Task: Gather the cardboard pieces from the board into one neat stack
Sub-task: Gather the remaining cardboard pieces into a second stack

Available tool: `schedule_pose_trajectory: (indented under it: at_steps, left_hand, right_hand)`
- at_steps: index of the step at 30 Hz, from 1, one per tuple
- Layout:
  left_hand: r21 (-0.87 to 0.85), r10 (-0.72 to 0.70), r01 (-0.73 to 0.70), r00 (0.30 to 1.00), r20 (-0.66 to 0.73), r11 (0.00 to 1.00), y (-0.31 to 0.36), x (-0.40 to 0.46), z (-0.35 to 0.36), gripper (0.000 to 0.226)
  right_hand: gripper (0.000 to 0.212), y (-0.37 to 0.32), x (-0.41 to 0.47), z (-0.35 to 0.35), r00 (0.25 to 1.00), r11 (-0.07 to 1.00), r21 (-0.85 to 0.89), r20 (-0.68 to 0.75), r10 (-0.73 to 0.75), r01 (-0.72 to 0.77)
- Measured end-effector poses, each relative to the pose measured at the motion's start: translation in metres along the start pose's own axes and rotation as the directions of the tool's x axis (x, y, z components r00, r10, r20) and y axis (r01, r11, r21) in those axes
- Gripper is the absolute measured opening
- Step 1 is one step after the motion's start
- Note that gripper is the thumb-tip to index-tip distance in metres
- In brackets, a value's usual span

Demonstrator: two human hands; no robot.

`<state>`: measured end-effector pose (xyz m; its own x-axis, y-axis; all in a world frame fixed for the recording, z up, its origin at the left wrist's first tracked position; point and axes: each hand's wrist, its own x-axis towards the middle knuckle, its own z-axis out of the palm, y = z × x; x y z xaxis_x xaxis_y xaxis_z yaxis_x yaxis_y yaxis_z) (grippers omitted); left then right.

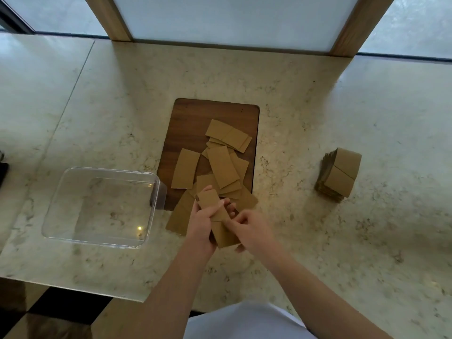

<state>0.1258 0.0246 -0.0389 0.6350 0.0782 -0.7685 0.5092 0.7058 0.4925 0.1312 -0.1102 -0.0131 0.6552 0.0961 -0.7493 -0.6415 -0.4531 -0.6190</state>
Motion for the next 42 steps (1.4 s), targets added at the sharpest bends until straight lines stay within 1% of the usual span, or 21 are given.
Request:
schedule_pose_trajectory:
  at_steps: [1,2,4,6,9,12,13,15,19,21,23,25,26,29,32,34,35,36,38,40,42]
  left_hand:
    - [-0.022,0.001,-0.001,1.0,-0.004,1.0,0.002,0.002,-0.002,0.048]
    - [-0.046,-0.002,0.002,1.0,-0.003,0.999,0.005,0.003,-0.002,0.046]
    - [-0.066,0.001,-0.002,1.0,-0.014,0.998,0.012,0.003,-0.004,0.034]
    - [-0.088,-0.009,0.008,1.0,-0.012,0.996,0.016,0.003,-0.005,0.03]
    - [-0.141,-0.064,0.079,0.992,0.107,0.987,0.023,0.002,-0.008,0.047]
    - [-0.188,-0.099,0.149,0.962,0.254,0.971,0.027,0.001,-0.013,0.037]
    - [-0.196,-0.1,0.158,0.956,0.276,0.968,0.026,0.001,-0.013,0.035]
    - [-0.211,-0.102,0.165,0.955,0.28,0.964,0.027,0.003,-0.018,0.034]
    - [-0.212,-0.123,0.172,0.967,0.225,0.962,0.023,0.006,-0.021,0.039]
    - [-0.209,-0.115,0.151,0.977,0.178,0.966,0.02,0.009,-0.024,0.04]
    - [-0.193,-0.11,0.136,0.984,0.14,0.972,0.018,0.01,-0.025,0.034]
    - [-0.14,-0.113,0.132,0.985,0.134,0.981,0.016,0.008,-0.022,0.032]
    - [-0.095,-0.107,0.121,0.984,0.141,0.988,0.016,0.007,-0.019,0.037]
    - [0.054,-0.071,0.062,0.984,0.166,0.997,0.01,0.0,-0.009,0.053]
    - [0.116,-0.085,0.066,0.983,0.163,0.991,0.008,-0.003,0.001,0.047]
    - [0.142,-0.12,0.091,0.969,0.215,0.986,0.01,-0.005,-0.001,0.046]
    - [0.187,-0.151,0.106,0.957,0.246,0.977,0.012,-0.006,-0.003,0.045]
    - [0.253,-0.193,0.124,0.942,0.273,0.96,0.013,-0.008,-0.005,0.044]
    - [0.357,-0.26,0.133,0.906,0.334,0.924,0.014,-0.011,-0.007,0.044]
    - [0.357,-0.213,0.077,0.909,0.358,0.931,0.013,-0.011,-0.005,0.043]
    - [0.266,-0.075,-0.002,0.957,0.282,0.964,0.01,-0.008,-0.002,0.045]
  right_hand:
    - [0.038,-0.004,0.005,-0.001,0.999,0.992,-0.122,0.012,-0.032,0.033]
    - [0.042,-0.01,0.015,-0.007,0.996,0.968,-0.241,-0.037,-0.079,0.068]
    - [0.039,-0.033,0.04,-0.021,0.949,0.898,-0.422,-0.215,-0.231,0.123]
    - [0.033,-0.06,0.064,-0.032,0.882,0.866,-0.476,-0.329,-0.337,0.153]
    - [0.059,-0.085,0.096,-0.023,0.886,0.81,-0.565,-0.285,-0.366,0.153]
    - [0.072,-0.091,0.109,-0.006,0.913,0.656,-0.752,-0.219,-0.344,0.067]
    - [0.073,-0.089,0.111,-0.002,0.916,0.638,-0.769,-0.219,-0.335,0.049]
    - [0.07,-0.089,0.117,0.004,0.927,0.677,-0.735,-0.22,-0.303,0.047]
    - [0.036,-0.085,0.112,-0.004,0.959,0.81,-0.572,-0.136,-0.248,0.129]
    - [0.027,-0.08,0.105,-0.009,0.959,0.863,-0.47,-0.106,-0.263,0.185]
    - [0.024,-0.075,0.092,-0.014,0.957,0.93,-0.295,-0.118,-0.265,0.221]
    - [0.016,-0.069,0.074,-0.017,0.964,0.974,-0.047,-0.139,-0.228,0.223]
    - [0.021,-0.067,0.066,-0.016,0.967,0.976,0.038,-0.148,-0.206,0.214]
    - [0.04,-0.052,0.039,-0.006,0.977,0.975,0.139,-0.155,-0.149,0.171]
    - [0.035,-0.036,0.022,-0.007,0.985,0.95,0.284,-0.15,-0.089,0.129]
    - [0.022,-0.025,0.017,-0.019,0.982,0.918,0.361,-0.149,-0.116,0.163]
    - [0.016,-0.022,0.014,-0.027,0.978,0.901,0.394,-0.165,-0.125,0.182]
    - [0.019,-0.019,0.011,-0.035,0.974,0.89,0.411,-0.185,-0.131,0.197]
    - [0.024,-0.017,0.006,-0.049,0.969,0.914,0.344,-0.193,-0.156,0.216]
    - [0.014,-0.013,0.001,-0.059,0.976,0.946,0.25,-0.121,-0.183,0.208]
    - [0.021,-0.008,-0.001,-0.061,0.979,0.953,0.243,-0.137,-0.153,0.183]
